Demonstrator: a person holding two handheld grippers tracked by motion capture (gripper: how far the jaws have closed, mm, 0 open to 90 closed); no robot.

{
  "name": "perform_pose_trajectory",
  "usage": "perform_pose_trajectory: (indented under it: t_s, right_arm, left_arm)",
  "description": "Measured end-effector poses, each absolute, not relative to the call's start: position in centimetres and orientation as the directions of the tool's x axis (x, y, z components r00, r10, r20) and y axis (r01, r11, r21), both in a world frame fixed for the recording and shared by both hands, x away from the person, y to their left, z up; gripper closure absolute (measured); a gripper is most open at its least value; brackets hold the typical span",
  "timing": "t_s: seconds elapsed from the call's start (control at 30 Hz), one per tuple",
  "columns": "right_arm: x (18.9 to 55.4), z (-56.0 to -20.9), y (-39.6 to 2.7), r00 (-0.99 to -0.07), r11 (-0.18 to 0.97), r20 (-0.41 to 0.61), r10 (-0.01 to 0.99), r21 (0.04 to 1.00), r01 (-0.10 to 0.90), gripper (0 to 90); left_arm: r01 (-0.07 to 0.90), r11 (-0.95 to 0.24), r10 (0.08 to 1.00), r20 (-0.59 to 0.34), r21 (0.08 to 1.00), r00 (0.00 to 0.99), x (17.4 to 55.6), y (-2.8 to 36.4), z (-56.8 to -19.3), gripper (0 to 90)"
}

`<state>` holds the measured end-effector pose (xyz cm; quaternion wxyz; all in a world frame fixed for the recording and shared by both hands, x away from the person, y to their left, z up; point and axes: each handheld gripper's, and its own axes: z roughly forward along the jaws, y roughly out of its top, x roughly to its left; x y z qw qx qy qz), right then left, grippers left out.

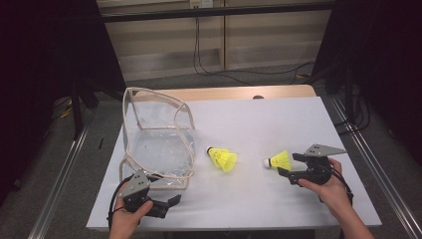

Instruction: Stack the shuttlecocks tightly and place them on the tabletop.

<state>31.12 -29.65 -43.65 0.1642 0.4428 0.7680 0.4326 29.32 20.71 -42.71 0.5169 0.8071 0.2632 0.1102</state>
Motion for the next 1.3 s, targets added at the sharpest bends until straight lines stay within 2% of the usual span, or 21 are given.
perform_pose_trajectory:
  t_s: [0.33, 0.87, 1.17, 1.3]
  right_arm:
    - [31.2, -44.2, -29.6, -0.587, 0.280, 0.126, 0.800, 0.786, 0.550, 35.9]
    - [31.3, -44.7, -29.4, -0.613, 0.320, 0.110, 0.783, 0.773, 0.548, 72.7]
    - [31.3, -44.9, -29.0, -0.635, 0.357, 0.098, 0.766, 0.757, 0.547, 84.4]
    - [31.3, -44.8, -28.8, -0.639, 0.356, 0.095, 0.763, 0.763, 0.539, 86.9]
  left_arm:
    - [0.312, -0.325, 0.540, -0.095, 0.893, 0.836, 29.3, 20.7, -42.7, 3.9]
    - [0.312, -0.327, 0.540, -0.094, 0.892, 0.836, 29.3, 20.6, -42.7, 3.9]
    - [0.310, -0.330, 0.539, -0.091, 0.892, 0.837, 29.3, 20.6, -42.7, 3.9]
    - [0.310, -0.330, 0.540, -0.092, 0.892, 0.837, 29.3, 20.6, -42.7, 3.9]
